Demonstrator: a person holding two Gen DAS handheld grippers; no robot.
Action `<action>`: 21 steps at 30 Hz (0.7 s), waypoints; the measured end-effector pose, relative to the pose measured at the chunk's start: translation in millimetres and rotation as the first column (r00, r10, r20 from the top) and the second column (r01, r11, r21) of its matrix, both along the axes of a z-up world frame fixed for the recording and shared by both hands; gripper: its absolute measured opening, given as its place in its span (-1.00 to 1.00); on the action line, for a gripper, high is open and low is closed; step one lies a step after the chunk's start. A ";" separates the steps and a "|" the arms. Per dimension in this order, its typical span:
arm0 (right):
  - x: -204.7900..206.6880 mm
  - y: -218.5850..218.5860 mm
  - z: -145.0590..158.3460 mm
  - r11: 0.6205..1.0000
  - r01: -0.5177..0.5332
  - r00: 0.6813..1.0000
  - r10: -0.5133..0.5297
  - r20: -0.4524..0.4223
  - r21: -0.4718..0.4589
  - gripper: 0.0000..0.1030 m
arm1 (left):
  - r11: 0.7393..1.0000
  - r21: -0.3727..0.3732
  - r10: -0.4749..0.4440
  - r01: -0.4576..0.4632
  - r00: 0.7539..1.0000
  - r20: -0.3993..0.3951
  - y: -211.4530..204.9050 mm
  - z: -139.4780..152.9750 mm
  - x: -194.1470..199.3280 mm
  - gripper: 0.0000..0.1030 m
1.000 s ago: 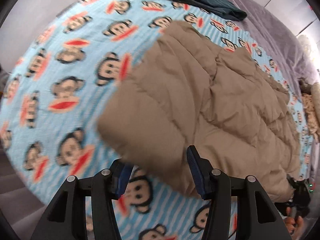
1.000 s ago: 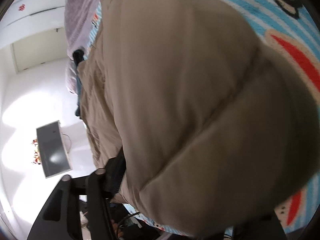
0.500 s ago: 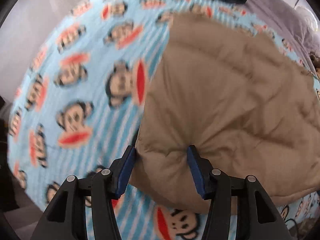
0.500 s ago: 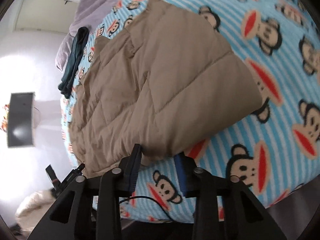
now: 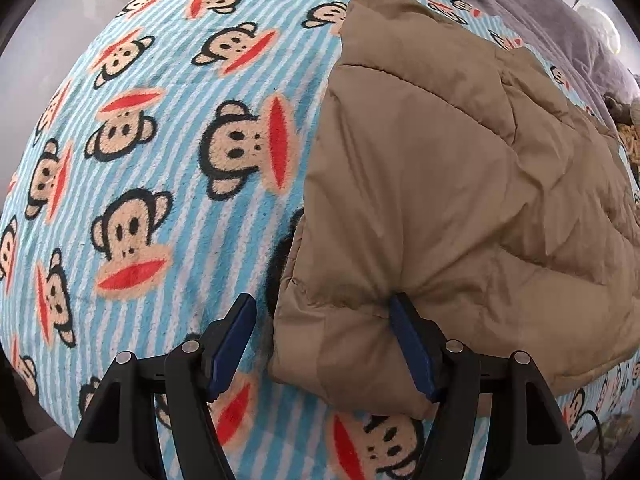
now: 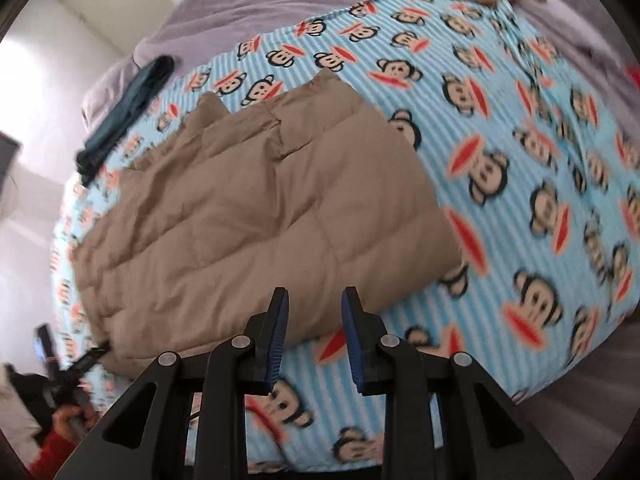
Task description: Fold large clothes
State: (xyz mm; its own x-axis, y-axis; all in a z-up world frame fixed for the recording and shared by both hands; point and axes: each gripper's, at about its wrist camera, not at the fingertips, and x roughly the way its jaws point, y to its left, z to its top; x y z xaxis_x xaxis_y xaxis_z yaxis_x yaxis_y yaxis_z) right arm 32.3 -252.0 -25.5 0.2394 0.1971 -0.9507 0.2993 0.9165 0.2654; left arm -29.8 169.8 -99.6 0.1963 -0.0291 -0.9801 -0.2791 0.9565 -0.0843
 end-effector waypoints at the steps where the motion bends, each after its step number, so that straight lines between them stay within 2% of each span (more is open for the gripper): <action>1: 10.5 2.0 -15.6 1.000 -0.002 1.000 0.001 -0.030 -0.019 -0.41 | 1.000 -0.007 0.001 -0.001 1.000 -0.004 1.1 -0.4 1.0 0.37; 3: 19.3 -0.2 -42.8 0.998 0.004 0.996 -0.010 -0.094 -0.056 -0.41 | 1.000 -0.020 -0.001 0.001 1.000 -0.008 3.8 0.0 2.2 0.37; 5: 17.1 -12.0 -66.5 0.999 0.038 0.989 -0.043 -0.142 -0.036 -0.41 | 0.999 -0.037 -0.010 0.009 1.000 -0.006 7.2 1.6 3.1 0.37; 8: 13.6 -21.3 -81.0 0.997 0.070 0.985 -0.074 -0.153 -0.030 -0.41 | 0.999 -0.043 -0.032 0.032 0.999 -0.005 16.9 4.4 10.7 0.37; 13: 6.8 -23.2 -59.7 0.995 0.084 0.981 -0.093 -0.170 -0.056 -0.40 | 0.998 -0.024 -0.061 0.061 0.998 0.001 22.1 24.5 16.6 0.37; 18: -0.9 -12.1 -26.7 0.995 0.099 0.987 -0.097 -0.125 0.015 -0.37 | 0.993 -0.007 -0.116 0.116 0.993 0.006 28.7 42.2 26.3 0.37; 21: -2.5 10.0 -11.0 0.997 0.054 0.994 -0.049 -0.093 0.047 -0.17 | 0.990 -0.006 -0.140 0.139 0.990 -0.007 28.6 47.5 31.3 0.37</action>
